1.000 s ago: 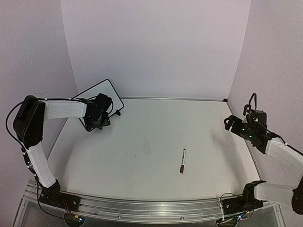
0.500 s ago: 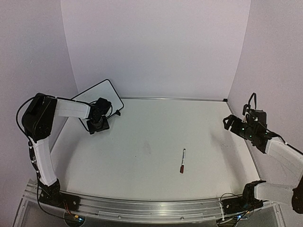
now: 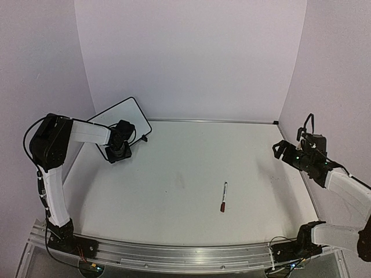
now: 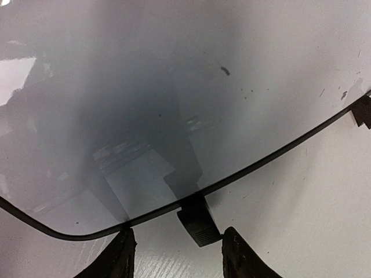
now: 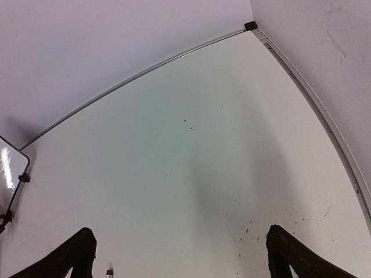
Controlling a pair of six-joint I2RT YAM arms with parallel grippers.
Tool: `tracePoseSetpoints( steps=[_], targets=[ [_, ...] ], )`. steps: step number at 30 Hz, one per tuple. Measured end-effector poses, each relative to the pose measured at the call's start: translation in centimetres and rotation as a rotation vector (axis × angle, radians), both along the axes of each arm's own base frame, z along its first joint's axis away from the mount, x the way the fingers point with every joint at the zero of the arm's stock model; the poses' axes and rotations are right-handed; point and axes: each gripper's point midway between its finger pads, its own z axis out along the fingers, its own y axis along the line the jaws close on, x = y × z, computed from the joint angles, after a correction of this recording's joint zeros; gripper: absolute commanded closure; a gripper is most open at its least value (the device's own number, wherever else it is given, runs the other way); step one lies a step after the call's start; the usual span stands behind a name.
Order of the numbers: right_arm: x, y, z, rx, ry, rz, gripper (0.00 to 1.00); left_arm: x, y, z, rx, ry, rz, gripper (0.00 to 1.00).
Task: Write a sentence on the whiteboard
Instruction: Move the whiteboard to the center of the board.
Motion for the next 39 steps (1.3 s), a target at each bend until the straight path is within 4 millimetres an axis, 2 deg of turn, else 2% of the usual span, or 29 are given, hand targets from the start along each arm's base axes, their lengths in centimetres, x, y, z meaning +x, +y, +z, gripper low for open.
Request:
tracePoseSetpoints(
  steps=[15, 23, 31, 34, 39],
  targets=[
    [0.0, 0.1, 0.0, 0.003, 0.0, 0.005, 0.02, 1.2, 0.7, 0.0, 0.022, -0.028, -0.019, 0.68],
    [0.0, 0.1, 0.0, 0.004, 0.002, 0.007, 0.02, 1.6, 0.8, -1.0, 0.046, -0.022, -0.048, 0.76],
    [0.1, 0.2, 0.2, 0.004, -0.003, 0.007, 0.02, 2.1, 1.7, -0.8, 0.077, -0.04, -0.038, 0.96],
    [0.1, 0.2, 0.2, 0.004, -0.002, 0.007, 0.02, 2.6, 2.5, -0.7, 0.085, -0.061, -0.03, 1.0],
    [0.1, 0.1, 0.2, 0.003, 0.0, 0.007, 0.02, 2.4, 2.5, -1.3, 0.092, -0.069, -0.047, 1.0]
  ],
)
